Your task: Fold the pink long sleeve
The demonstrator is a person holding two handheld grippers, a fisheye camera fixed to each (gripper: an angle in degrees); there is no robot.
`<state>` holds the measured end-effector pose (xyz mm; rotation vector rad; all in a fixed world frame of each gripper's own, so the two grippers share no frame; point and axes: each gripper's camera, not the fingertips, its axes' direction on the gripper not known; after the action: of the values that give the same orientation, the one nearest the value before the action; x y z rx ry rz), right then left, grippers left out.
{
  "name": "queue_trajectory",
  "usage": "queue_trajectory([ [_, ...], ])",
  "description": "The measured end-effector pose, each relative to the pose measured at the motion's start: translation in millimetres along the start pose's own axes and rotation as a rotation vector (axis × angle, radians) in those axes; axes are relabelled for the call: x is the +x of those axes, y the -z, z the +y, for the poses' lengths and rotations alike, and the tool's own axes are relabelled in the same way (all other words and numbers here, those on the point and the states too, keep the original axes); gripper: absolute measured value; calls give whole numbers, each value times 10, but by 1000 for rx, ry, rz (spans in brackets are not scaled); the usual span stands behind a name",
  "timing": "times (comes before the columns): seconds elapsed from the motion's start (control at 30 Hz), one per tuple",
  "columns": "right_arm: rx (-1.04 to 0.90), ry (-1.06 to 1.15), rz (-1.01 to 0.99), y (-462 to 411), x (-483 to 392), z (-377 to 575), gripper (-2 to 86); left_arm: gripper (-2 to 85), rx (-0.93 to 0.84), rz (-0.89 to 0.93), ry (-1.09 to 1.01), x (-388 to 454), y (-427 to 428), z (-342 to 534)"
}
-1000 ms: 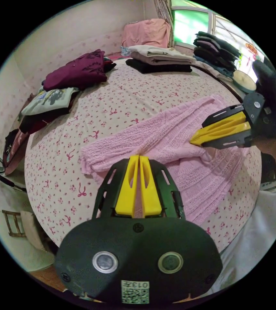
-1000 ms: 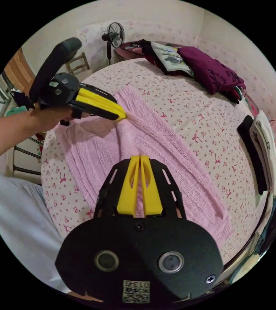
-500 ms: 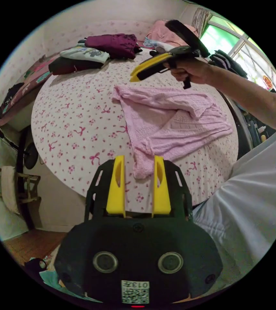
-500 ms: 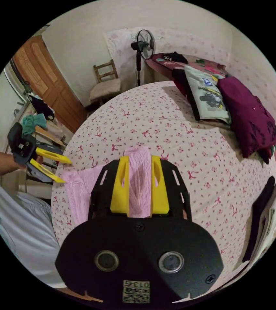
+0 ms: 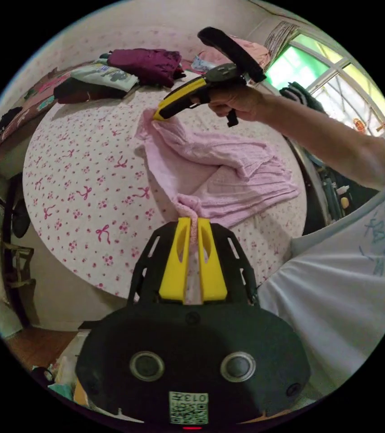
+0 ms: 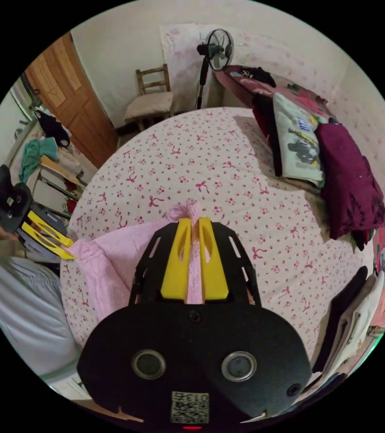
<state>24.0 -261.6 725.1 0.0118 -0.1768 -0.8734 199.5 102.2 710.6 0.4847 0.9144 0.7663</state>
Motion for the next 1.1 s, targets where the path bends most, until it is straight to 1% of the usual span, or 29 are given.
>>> queue_trajectory([
  [0.13, 138, -41, 19, 551, 152, 600, 25, 14, 92, 152, -118, 311, 207, -266],
  [0.23, 212, -83, 35, 938, 262, 1202, 24, 13, 95, 231, -215, 681, 167, -538],
  [0.27, 233, -102, 49, 1070, 297, 1473, 23, 13, 92, 241, -242, 775, 145, -597],
  [0.33, 251, -134, 79, 1230, 341, 1900, 23, 12, 76, 264, -361, 1180, 13, -833],
  [0.43, 263, -214, 119, 1383, 430, 2644, 23, 12, 40, 301, -462, 1691, -242, -1196],
  [0.57, 287, -364, 127, 1408, 611, 3640, 23, 12, 38, 335, -585, 2362, -553, -1629],
  [0.63, 289, -408, 128, 1375, 692, 4009, 23, 12, 5, 334, -656, 2788, -820, -1870],
  [0.83, 296, -514, 87, 1195, 980, 4998, 23, 12, -104, 352, -723, 3532, -1446, -2316],
  [1.1, 301, -546, 3, 994, 1208, 5886, 24, 13, -188, 329, -714, 4007, -1930, -2720],
])
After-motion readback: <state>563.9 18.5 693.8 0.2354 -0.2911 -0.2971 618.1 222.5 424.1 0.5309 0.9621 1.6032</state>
